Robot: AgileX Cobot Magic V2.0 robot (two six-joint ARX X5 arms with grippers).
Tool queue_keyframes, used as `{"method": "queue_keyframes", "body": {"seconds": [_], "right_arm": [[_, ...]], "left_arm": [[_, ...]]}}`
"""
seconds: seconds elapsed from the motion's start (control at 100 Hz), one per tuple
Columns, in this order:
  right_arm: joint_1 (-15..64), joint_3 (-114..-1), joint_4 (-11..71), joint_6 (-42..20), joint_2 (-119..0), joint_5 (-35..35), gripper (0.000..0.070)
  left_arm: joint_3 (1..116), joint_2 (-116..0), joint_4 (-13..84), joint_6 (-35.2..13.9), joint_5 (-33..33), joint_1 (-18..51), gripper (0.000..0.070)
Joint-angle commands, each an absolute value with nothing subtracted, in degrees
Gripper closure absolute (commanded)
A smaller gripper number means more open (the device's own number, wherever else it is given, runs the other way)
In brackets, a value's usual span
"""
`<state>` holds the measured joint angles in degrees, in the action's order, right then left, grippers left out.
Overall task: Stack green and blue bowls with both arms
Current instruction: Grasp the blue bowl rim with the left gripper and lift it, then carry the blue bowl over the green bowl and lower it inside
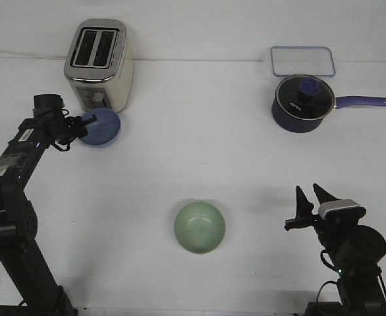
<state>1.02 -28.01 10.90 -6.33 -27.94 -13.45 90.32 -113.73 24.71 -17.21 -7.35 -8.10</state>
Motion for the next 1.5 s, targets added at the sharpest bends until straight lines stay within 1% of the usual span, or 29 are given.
{"method": "queue_keyframes", "body": {"seconds": [0.0,0.13,0.21,0.45,0.54,0.59,0.67,0.72,0.82,0.97,1.04,1.16,1.23,1.31,1.4,1.49], "right_arm": [[0.99,-28.05,10.33,-6.13,-28.18,-13.43,0.0406],[0.99,-28.05,10.31,-6.13,-28.18,-13.43,0.0406],[0.99,-28.05,10.31,-6.13,-28.18,-13.43,0.0406],[0.99,-28.05,10.28,-6.13,-28.18,-13.45,0.0406],[0.99,-28.05,10.28,-6.15,-28.18,-13.45,0.0406],[0.99,-28.05,10.28,-6.13,-28.18,-13.45,0.0406],[0.99,-28.05,10.28,-6.15,-28.18,-13.45,0.0406],[0.99,-28.05,10.33,-6.15,-28.18,-13.45,0.0406],[0.99,-28.05,10.28,-6.17,-28.18,-13.45,0.0406],[0.99,-28.05,10.33,-6.17,-28.18,-13.47,0.0406],[0.99,-28.05,10.31,-6.15,-28.18,-13.47,0.0406],[0.99,-28.05,10.31,-6.17,-28.18,-13.47,0.0406],[0.99,-28.05,10.31,-6.15,-28.18,-13.47,0.0406],[0.99,-28.05,10.33,-6.15,-28.18,-13.47,0.0406],[0.99,-28.05,10.31,-6.15,-28.18,-13.47,0.0406],[0.99,-28.05,10.33,-6.15,-28.18,-13.47,0.0406]], "left_arm": [[92.58,-115.20,26.83,-15.46,-7.35,-8.25,0.0685],[93.32,-112.77,30.50,-11.42,-7.79,-8.32,0.0685],[93.32,-109.89,32.36,-9.78,-8.27,-8.40,0.0685],[93.32,-96.90,40.12,-7.42,-18.02,-8.49,0.0685],[93.32,-91.20,44.97,-4.89,-22.92,-7.07,0.0685],[93.27,-88.47,47.97,-3.36,-24.10,-5.93,0.0685],[92.77,-84.75,50.89,-2.35,-24.10,-3.25,0.0685],[91.68,-82.19,51.07,-2.61,-24.10,-0.58,0.0685],[88.29,-78.65,48.49,-4.67,-24.08,5.80,0.0685],[80.99,-77.41,44.99,-7.03,-23.90,18.00,0.0685],[76.64,-77.45,41.71,-8.54,-23.57,22.90,0.0685],[68.38,-77.67,31.99,-13.32,-23.53,30.76,0.0685],[65.65,-78.22,28.91,-14.17,-21.82,33.58,0.0685],[64.29,-79.61,27.90,-14.20,-19.31,36.01,0.0685],[64.20,-81.84,27.70,-13.85,-19.22,38.13,0.0685],[64.20,-84.01,27.31,-13.54,-17.65,39.64,0.0685]]}}
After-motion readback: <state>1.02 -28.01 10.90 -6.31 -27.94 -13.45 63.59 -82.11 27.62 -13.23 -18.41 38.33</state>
